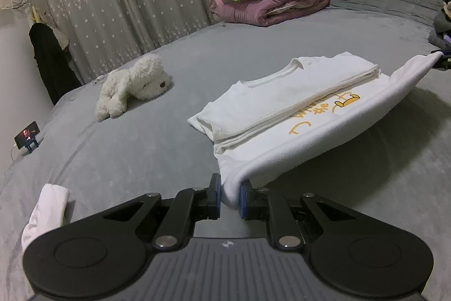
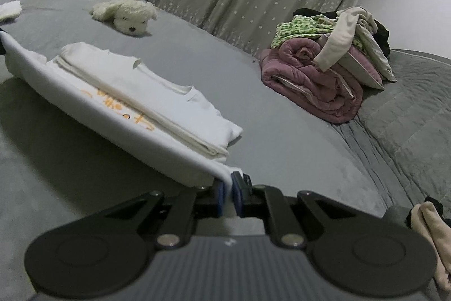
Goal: Fold clothes
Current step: 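Fold the lifted side over the shirt body with both grippers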
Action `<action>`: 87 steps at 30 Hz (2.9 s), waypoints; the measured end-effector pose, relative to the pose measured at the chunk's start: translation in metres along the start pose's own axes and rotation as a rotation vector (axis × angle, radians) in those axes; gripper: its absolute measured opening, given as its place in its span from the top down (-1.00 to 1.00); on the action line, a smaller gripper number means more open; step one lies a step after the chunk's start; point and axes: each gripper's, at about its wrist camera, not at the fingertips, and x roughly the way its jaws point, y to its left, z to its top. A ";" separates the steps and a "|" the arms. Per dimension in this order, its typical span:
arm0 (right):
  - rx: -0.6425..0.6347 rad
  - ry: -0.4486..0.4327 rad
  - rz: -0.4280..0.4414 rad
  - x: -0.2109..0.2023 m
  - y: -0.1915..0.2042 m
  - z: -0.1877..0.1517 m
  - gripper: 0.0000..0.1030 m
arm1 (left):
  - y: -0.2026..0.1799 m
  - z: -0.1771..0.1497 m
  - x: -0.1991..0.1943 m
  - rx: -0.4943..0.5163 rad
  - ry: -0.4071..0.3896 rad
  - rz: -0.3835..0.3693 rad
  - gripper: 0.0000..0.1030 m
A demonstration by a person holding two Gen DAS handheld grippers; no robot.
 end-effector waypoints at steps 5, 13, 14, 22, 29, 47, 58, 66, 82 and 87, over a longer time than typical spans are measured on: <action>0.013 -0.013 -0.007 0.000 -0.004 0.004 0.85 | -0.004 0.003 -0.003 0.026 -0.005 0.021 0.72; 0.035 -0.032 -0.041 0.004 -0.006 0.011 0.85 | -0.002 0.016 0.000 0.012 -0.016 0.048 0.72; 0.043 -0.034 -0.044 0.005 -0.007 0.014 0.85 | -0.001 0.018 0.001 0.009 -0.018 0.052 0.72; 0.090 -0.046 -0.060 0.018 -0.014 0.034 0.85 | 0.005 0.033 0.013 -0.007 -0.015 0.066 0.72; 0.114 -0.050 -0.075 0.032 -0.018 0.045 0.85 | 0.010 0.042 0.023 -0.026 -0.013 0.072 0.72; 0.119 -0.038 -0.085 0.079 -0.022 0.076 0.85 | 0.021 0.079 0.070 -0.031 0.027 0.110 0.73; 0.109 0.011 0.013 0.129 -0.039 0.105 0.85 | 0.047 0.100 0.119 -0.114 0.117 0.045 0.73; 0.137 0.086 0.092 0.181 -0.043 0.113 0.85 | 0.061 0.107 0.162 -0.203 0.179 -0.009 0.73; 0.232 0.146 0.172 0.238 -0.040 0.090 0.83 | 0.103 0.085 0.199 -0.506 0.171 -0.147 0.74; 0.331 0.143 0.275 0.240 -0.064 0.082 0.71 | 0.113 0.081 0.199 -0.601 0.132 -0.232 0.74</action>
